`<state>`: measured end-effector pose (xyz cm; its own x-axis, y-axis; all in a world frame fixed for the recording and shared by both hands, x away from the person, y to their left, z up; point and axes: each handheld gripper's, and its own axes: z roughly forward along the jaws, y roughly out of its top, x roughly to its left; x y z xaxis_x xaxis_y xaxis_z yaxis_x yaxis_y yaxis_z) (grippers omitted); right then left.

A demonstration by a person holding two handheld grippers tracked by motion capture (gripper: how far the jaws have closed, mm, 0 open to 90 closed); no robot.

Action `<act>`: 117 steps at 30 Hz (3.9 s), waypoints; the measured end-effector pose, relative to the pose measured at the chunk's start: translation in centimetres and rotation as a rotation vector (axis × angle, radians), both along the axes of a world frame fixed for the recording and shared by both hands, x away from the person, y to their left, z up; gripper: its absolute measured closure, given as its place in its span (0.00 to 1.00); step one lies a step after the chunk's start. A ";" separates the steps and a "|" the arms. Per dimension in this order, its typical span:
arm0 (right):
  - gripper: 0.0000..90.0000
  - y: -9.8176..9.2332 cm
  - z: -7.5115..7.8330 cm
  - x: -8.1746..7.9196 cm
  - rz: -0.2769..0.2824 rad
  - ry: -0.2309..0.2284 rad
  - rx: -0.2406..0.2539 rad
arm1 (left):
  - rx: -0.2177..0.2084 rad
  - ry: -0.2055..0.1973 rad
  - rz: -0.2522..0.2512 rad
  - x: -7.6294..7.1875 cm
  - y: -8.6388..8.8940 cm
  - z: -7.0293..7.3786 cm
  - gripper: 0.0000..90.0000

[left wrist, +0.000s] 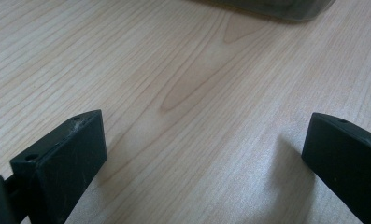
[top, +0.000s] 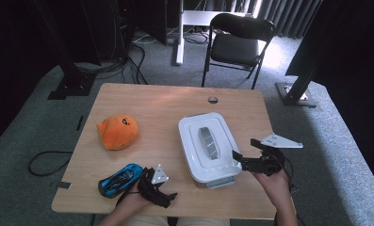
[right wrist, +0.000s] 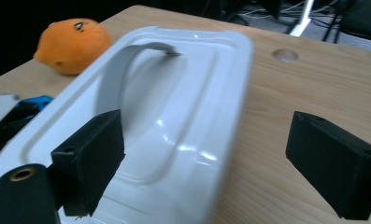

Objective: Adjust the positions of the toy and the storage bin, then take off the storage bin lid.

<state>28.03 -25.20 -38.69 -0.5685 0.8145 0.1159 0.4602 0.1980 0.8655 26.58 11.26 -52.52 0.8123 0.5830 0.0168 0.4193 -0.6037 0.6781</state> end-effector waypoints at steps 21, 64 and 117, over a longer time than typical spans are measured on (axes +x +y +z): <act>0.15 6.7 -0.5 1.6 0.084 0.052 -0.058 | 0.000 -0.002 -0.003 0.0 0.0 0.0 0.01; 0.74 9.3 -1.5 -0.1 -0.013 0.031 -0.148 | 0.000 -0.001 -0.003 0.0 0.1 0.0 0.01; 0.76 5.3 2.9 2.1 -0.124 -0.052 -0.068 | -0.001 -0.002 -0.003 0.0 0.1 0.0 0.01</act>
